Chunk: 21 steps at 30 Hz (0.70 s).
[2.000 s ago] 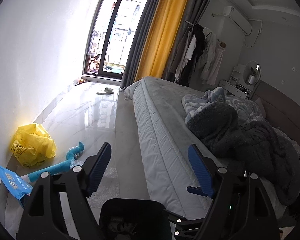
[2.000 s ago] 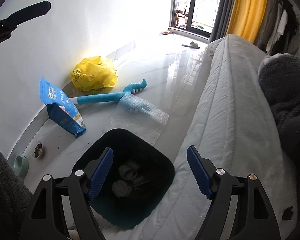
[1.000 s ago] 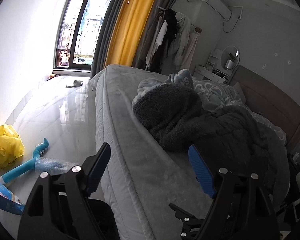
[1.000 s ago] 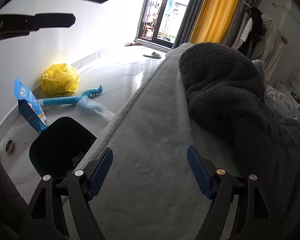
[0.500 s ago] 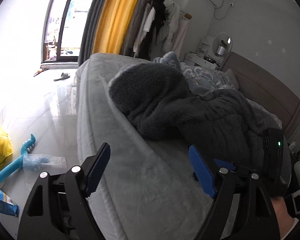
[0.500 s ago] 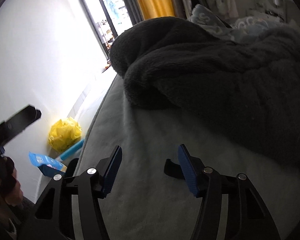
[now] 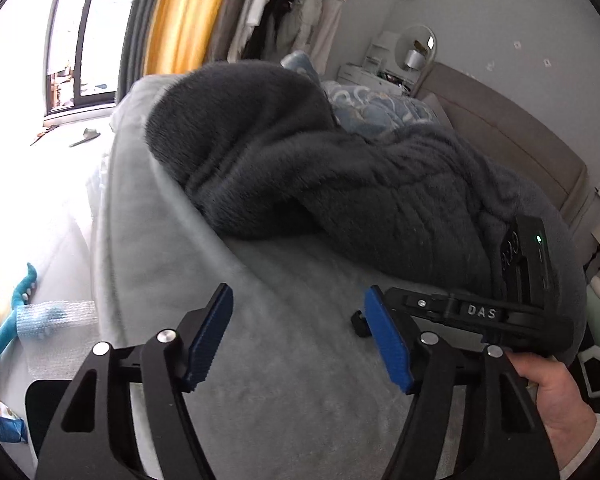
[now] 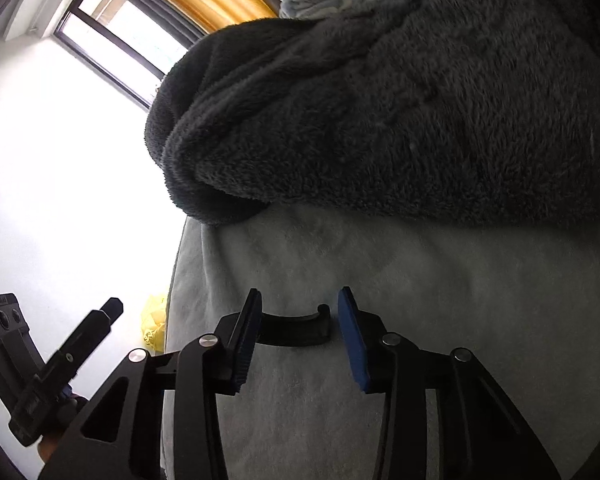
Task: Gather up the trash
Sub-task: 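Close the right tool on the black clip piece on the bed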
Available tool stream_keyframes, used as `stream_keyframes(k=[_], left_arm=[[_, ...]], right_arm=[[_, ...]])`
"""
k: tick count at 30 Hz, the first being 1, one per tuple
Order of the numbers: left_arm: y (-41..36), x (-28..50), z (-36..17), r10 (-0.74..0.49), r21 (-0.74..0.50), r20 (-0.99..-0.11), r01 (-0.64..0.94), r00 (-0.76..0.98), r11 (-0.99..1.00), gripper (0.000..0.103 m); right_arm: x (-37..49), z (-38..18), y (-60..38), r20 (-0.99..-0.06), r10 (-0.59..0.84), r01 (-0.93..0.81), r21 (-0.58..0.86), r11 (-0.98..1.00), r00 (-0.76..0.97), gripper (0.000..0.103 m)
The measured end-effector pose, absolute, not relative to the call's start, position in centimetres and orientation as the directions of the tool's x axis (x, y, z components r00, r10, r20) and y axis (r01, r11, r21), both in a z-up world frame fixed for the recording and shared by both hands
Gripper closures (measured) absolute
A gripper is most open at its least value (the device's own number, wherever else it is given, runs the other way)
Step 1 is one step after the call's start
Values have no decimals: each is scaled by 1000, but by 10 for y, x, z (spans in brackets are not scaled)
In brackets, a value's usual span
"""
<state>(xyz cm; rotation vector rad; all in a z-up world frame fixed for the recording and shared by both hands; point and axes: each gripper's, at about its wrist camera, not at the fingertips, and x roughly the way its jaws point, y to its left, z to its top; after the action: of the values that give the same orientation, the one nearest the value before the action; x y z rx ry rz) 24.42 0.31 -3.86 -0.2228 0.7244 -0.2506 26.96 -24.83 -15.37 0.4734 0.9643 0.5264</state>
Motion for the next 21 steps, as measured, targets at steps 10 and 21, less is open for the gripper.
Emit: stream_keyframes(k=[10, 21], left_arm=[[-35, 262, -80, -388, -314, -709, 229, 589, 922, 48], [-51, 274, -100, -412, -345, -732, 226, 542, 911, 59]], right_arm=[[272, -175, -251, -631, 649, -177, 646, 743, 424, 77], [292, -177, -228, -627, 668, -226, 639, 735, 401, 92]])
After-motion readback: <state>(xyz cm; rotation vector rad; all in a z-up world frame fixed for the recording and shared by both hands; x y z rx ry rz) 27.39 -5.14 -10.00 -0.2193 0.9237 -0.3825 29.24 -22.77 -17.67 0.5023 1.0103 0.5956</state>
